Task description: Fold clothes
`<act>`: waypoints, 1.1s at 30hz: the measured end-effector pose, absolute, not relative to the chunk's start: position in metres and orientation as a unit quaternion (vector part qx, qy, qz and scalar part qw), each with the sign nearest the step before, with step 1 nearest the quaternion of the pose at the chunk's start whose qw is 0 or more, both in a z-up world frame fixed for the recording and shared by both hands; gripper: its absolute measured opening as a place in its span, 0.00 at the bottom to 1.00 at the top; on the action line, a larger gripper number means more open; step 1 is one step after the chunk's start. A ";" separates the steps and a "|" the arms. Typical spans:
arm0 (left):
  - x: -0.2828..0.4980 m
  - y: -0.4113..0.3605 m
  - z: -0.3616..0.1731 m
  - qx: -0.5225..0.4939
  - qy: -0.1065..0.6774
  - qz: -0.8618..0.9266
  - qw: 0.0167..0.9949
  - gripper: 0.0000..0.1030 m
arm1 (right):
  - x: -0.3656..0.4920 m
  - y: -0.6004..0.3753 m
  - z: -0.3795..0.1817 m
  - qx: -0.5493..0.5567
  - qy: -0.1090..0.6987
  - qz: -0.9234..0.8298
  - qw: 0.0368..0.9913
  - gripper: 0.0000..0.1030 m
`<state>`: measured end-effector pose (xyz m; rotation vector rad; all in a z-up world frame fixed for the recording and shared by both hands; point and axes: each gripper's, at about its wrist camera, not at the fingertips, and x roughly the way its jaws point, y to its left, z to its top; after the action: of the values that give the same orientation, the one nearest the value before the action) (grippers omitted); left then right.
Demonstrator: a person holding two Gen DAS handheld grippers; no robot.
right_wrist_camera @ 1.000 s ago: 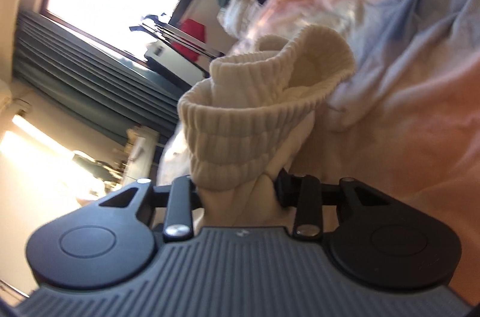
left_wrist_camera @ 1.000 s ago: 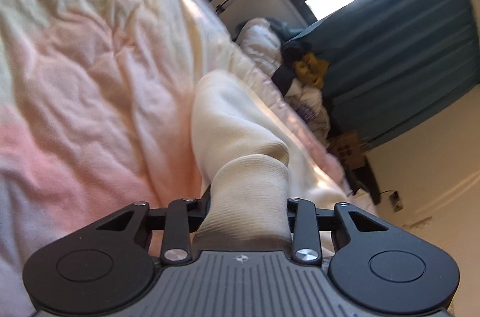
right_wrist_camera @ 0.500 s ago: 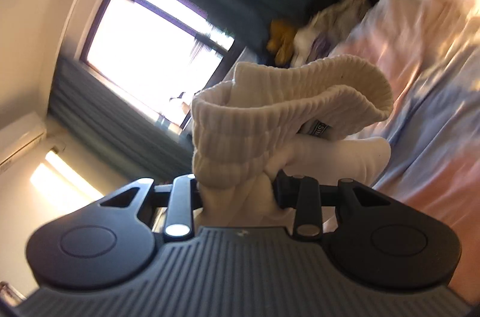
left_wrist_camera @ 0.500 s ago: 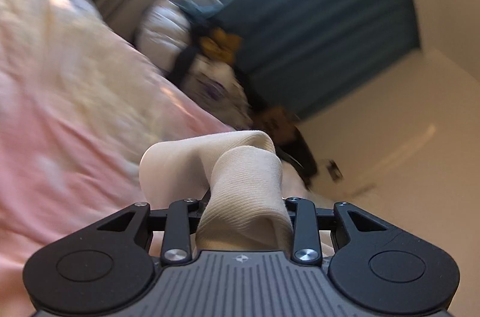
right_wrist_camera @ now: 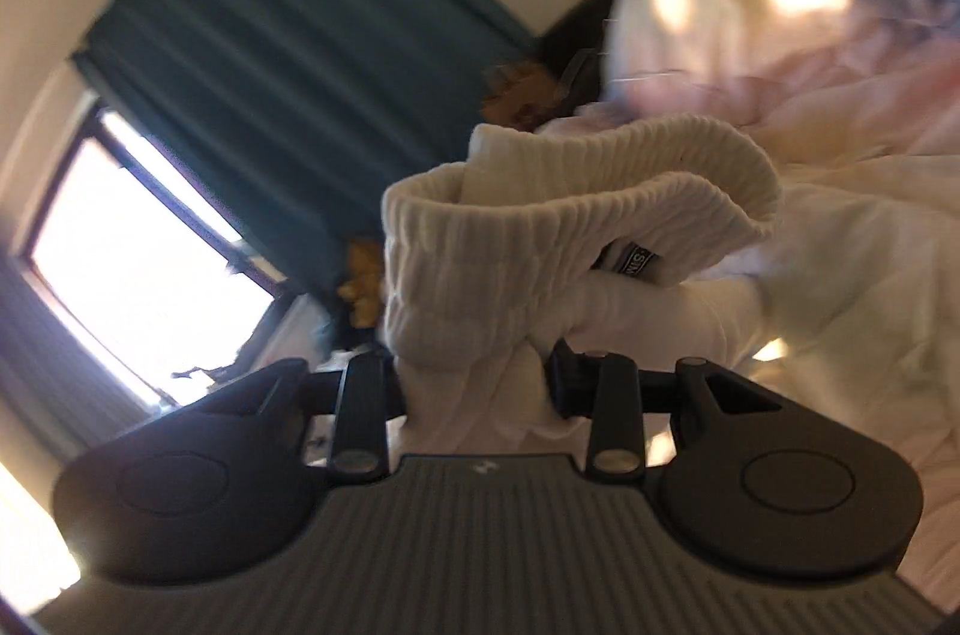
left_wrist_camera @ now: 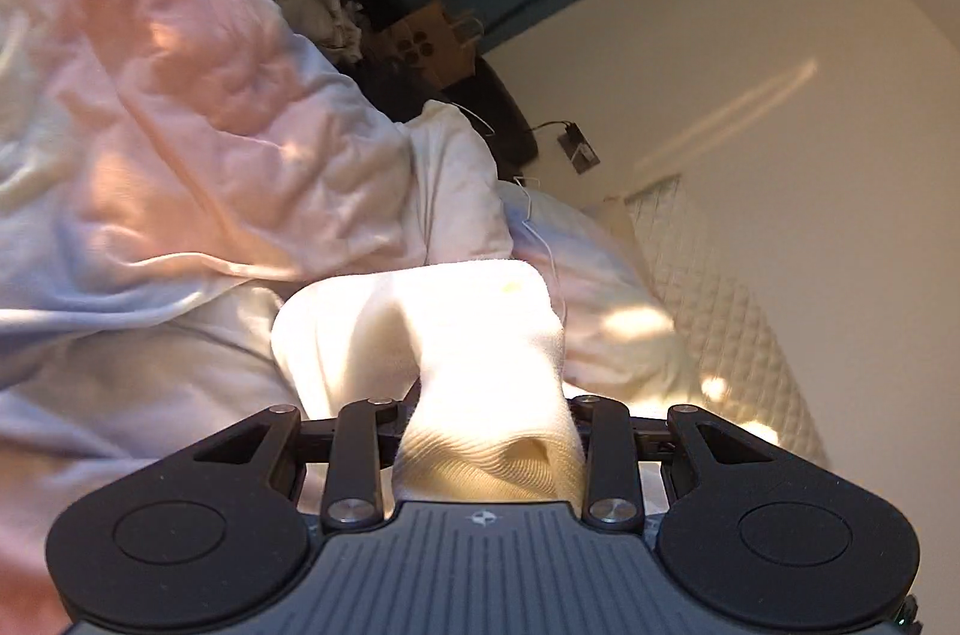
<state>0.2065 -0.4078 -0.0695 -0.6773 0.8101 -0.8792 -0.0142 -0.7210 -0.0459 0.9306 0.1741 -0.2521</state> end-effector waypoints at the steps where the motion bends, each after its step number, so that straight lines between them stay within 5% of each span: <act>1: 0.211 -0.411 -0.075 -0.310 0.372 -0.409 0.774 0.33 | -0.012 -0.727 -0.054 0.447 0.087 -0.124 0.882 0.36; 13: 0.227 -0.389 -0.142 -0.210 0.433 -0.411 0.774 0.37 | -0.021 -0.713 -0.156 0.516 0.137 -0.163 0.829 0.37; 19: 0.210 -0.376 -0.136 -0.161 0.431 -0.414 0.786 0.53 | -0.031 -0.700 -0.194 0.548 0.169 -0.199 0.795 0.43; 26: 0.179 -0.359 -0.109 -0.088 0.421 -0.422 0.798 0.74 | -0.039 -0.694 -0.173 0.534 0.200 -0.211 0.794 0.50; 33: 0.111 -0.338 -0.042 -0.027 0.370 -0.450 0.812 0.79 | -0.074 -0.661 -0.127 0.465 0.206 -0.255 0.822 0.68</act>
<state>0.1108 -0.3375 -0.0417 -0.0580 0.7908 -0.9617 -0.0742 -0.6613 -0.1269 0.9889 0.4374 -0.5431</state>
